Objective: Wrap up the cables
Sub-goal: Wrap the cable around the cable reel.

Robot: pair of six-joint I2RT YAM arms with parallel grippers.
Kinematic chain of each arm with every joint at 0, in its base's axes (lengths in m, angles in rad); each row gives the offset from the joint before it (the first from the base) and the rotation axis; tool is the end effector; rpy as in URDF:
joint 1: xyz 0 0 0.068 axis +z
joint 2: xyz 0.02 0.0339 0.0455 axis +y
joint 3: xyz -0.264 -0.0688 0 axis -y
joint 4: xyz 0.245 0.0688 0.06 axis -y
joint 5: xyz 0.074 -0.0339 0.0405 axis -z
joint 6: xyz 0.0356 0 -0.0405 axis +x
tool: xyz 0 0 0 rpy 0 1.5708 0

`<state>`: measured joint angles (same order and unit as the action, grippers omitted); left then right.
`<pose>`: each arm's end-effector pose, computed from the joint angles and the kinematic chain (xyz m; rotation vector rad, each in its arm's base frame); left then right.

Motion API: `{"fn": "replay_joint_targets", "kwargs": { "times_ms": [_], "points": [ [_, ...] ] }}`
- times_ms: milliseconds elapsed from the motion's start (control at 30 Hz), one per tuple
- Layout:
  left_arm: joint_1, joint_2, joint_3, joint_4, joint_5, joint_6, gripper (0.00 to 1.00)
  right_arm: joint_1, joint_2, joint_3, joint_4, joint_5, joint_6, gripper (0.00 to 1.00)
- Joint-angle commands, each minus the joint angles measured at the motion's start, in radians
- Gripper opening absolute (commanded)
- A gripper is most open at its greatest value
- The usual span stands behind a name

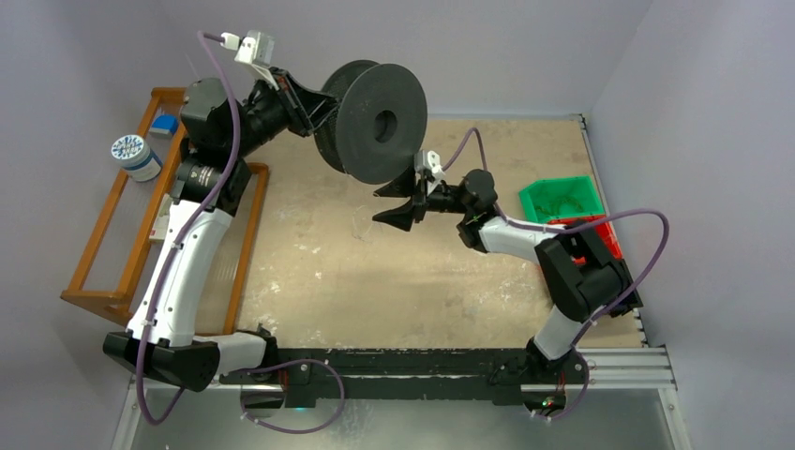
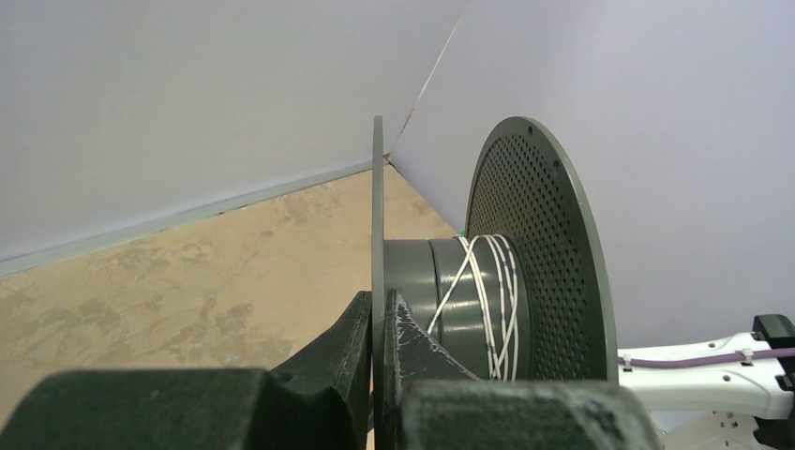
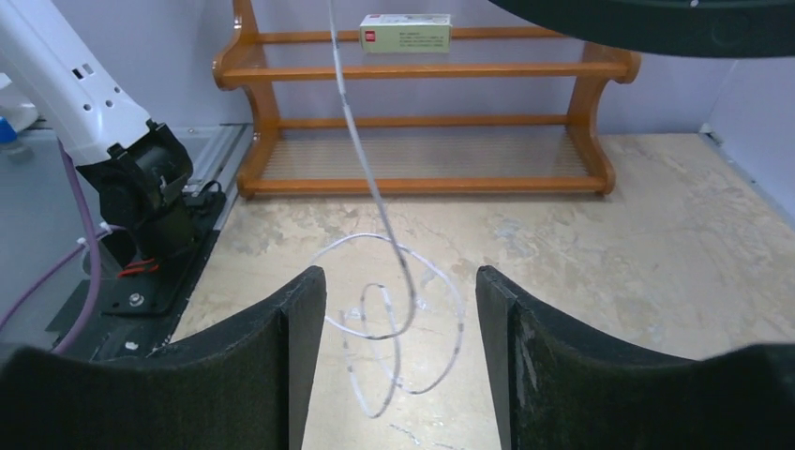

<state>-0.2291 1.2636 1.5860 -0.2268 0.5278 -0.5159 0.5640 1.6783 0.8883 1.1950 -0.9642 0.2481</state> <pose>0.2470 -0.0760 0.5097 0.2277 1.5525 -0.9809 0.2802 0.2118 0.2813 -1.0734 0.9840 1.2316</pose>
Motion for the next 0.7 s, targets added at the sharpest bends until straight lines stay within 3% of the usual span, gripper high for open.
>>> {"fn": "replay_joint_targets", "kwargs": {
  "times_ms": [0, 133, 567, 667],
  "points": [
    [0.01, -0.036, 0.002, 0.122, 0.027, -0.05, 0.0, 0.013, 0.046, 0.033, 0.199, -0.044, 0.156, 0.62],
    [0.011, -0.036, -0.002, 0.125, 0.036, -0.059, 0.0, 0.013, 0.087, 0.034, 0.359, -0.043, 0.303, 0.59],
    [0.016, -0.033, -0.028, 0.161, 0.068, -0.094, 0.0, 0.013, 0.138, 0.043, 0.341, 0.05, 0.331, 0.58],
    [0.017, -0.033, -0.038, 0.168, 0.068, -0.099, 0.0, 0.013, 0.145, 0.053, 0.347, 0.048, 0.346, 0.46]
  ]
}}
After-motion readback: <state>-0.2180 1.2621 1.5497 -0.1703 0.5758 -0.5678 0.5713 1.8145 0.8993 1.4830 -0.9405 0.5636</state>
